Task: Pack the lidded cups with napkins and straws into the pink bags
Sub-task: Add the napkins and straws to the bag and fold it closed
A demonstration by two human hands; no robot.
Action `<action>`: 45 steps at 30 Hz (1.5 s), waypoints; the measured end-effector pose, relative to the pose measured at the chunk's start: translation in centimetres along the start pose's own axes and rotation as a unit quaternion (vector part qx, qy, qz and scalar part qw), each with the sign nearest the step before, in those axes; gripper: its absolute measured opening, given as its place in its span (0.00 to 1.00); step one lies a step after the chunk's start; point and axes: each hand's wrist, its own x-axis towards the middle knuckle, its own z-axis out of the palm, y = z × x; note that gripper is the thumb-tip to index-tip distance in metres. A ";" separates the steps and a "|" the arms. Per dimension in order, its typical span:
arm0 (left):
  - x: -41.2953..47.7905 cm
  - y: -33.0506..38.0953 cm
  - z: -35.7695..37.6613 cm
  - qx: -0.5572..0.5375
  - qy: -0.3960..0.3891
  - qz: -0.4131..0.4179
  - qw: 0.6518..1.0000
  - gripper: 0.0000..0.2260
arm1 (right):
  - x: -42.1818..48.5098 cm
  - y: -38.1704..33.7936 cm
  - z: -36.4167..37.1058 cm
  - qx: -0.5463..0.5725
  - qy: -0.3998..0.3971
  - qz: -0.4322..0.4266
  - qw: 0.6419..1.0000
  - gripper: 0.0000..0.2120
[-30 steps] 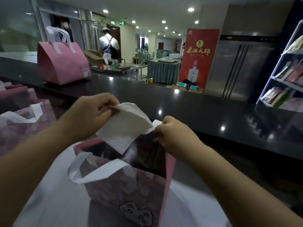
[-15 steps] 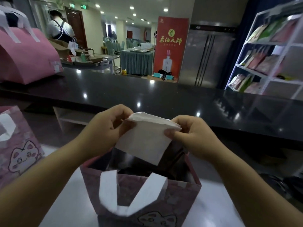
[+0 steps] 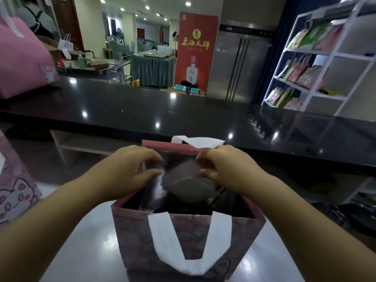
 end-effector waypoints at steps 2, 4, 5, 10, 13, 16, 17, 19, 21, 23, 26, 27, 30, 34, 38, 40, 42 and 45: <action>-0.1 0.1 -0.2 -0.018 0.011 0.003 1.000 0.11 | -0.6 0.0 -0.3 0.033 0.002 0.012 0.999 0.17; -0.3 0.4 -0.5 -0.033 0.019 0.004 0.999 0.11 | -1.6 -0.1 -0.9 0.075 0.002 0.025 0.997 0.14; -0.4 0.6 -0.7 -0.041 0.023 0.005 0.999 0.11 | -2.2 -0.2 -1.1 0.092 0.008 0.035 0.995 0.13; -1.9 2.4 -1.7 -0.096 0.053 0.008 0.994 0.19 | -6.3 -0.5 -1.5 0.116 0.092 0.094 0.985 0.17; -3.6 3.1 -1.7 -0.120 0.035 -0.046 0.991 0.32 | -9.0 -0.8 -1.0 0.106 0.113 0.137 0.978 0.35; -4.9 3.0 -1.3 -0.104 -0.041 -0.117 0.987 0.47 | -10.9 -0.8 -0.3 0.100 0.056 0.191 0.975 0.49; -5.2 3.0 -1.1 -0.108 -0.064 -0.132 0.983 0.50 | -11.3 -0.8 -0.1 0.109 0.032 0.207 0.972 0.52; -5.5 3.2 -0.9 -0.129 -0.095 -0.151 0.976 0.51 | -11.8 -0.8 0.5 0.140 -0.005 0.227 0.964 0.51; -5.8 3.2 -0.6 -0.149 -0.103 -0.160 0.970 0.51 | -11.8 -0.9 1.1 0.180 -0.010 0.226 0.957 0.40; -5.9 3.1 -0.1 -0.172 -0.100 -0.155 0.968 0.45 | -11.5 -1.1 1.6 0.216 0.000 0.225 0.950 0.32; -5.9 3.0 0.6 -0.178 -0.081 -0.139 0.971 0.35 | -11.0 -1.4 2.3 0.218 0.030 0.221 0.950 0.20; -5.9 2.8 1.0 -0.170 -0.069 -0.134 0.974 0.34 | -10.9 -1.5 2.5 0.216 0.041 0.220 0.951 0.18; -5.7 2.4 1.7 -0.164 -0.036 -0.125 0.978 0.26 | -10.6 -1.7 3.0 0.222 0.070 0.219 0.948 0.15; -5.3 2.1 2.2 -0.160 -0.024 -0.108 0.981 0.18 | -10.2 -2.0 3.2 0.220 0.083 0.217 0.947 0.07; -5.0 1.6 2.7 -0.145 0.000 -0.101 0.984 0.16 | -10.0 -2.0 3.0 0.254 0.073 0.206 0.942 0.10; -4.9 1.4 3.0 -0.133 0.012 -0.094 0.987 0.11 | -9.9 -2.1 2.7 0.271 0.053 0.214 0.937 0.12; -4.8 1.5 3.2 -0.118 0.029 -0.080 0.989 0.07 | -9.8 -2.1 2.6 0.267 0.042 0.224 0.936 0.10; -4.5 1.4 3.6 -0.109 0.054 -0.058 0.991 0.04 | -9.7 -2.6 2.4 0.218 0.045 0.237 0.946 0.07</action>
